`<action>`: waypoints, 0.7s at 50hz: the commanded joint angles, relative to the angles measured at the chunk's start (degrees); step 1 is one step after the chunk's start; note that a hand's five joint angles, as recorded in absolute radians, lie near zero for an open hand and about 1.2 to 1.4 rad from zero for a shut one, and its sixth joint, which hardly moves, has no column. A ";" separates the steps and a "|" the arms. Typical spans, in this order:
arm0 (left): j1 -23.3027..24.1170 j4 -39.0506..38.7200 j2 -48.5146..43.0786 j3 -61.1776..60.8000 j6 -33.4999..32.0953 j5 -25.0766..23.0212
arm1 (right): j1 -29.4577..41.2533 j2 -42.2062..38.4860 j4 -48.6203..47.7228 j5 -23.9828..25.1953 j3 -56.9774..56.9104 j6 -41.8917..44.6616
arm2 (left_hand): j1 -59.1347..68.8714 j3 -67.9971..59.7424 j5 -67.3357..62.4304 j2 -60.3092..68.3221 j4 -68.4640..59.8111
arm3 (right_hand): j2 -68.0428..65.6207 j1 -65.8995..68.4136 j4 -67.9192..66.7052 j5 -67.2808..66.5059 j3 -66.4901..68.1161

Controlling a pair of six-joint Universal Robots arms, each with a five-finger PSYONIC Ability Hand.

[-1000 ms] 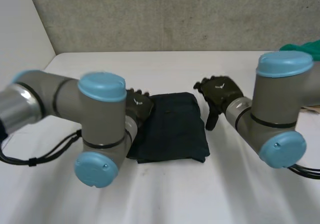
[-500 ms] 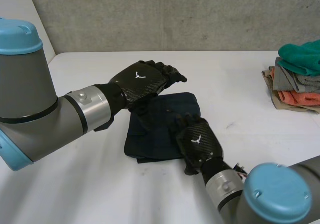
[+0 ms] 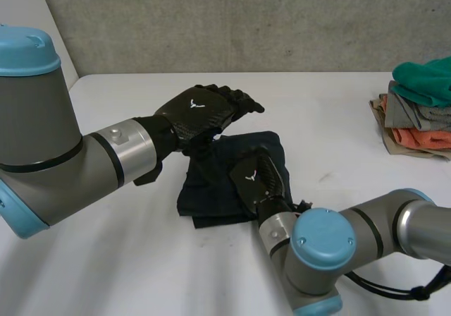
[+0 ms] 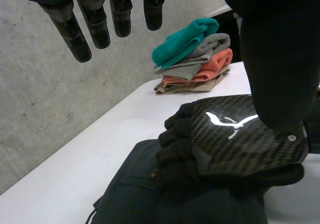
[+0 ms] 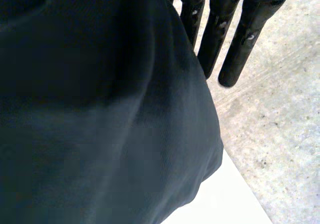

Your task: Fold the laundry.

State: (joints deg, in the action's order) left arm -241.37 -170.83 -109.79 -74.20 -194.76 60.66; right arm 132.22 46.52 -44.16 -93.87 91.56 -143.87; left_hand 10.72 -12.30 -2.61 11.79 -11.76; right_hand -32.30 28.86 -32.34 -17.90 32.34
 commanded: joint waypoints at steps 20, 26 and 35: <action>-3.14 -0.64 1.68 0.72 2.19 0.07 | -16.46 4.36 4.00 10.71 -9.03 -1.32 | 1.52 0.06 0.38 0.44 -0.47 | -47.70 51.14 -47.66 -52.10 47.66; -3.58 -0.55 1.77 0.90 2.19 0.07 | -22.60 4.89 3.91 18.88 -15.60 -4.47 | 1.68 -0.10 0.21 0.61 -0.63 | -47.70 51.14 -47.66 -52.10 47.66; -3.50 -0.55 2.56 0.81 2.28 0.07 | -33.32 6.21 0.75 26.97 -31.24 -20.63 | 1.52 0.06 0.38 0.44 -0.47 | -47.70 51.14 -47.66 -52.10 47.66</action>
State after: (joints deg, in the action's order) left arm -244.96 -171.42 -107.60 -73.31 -192.56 60.73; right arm 106.28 52.29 -41.08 -72.08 70.66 -153.41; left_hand 10.75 -12.30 -2.61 11.79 -11.76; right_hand -67.05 54.91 -67.67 -49.09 66.62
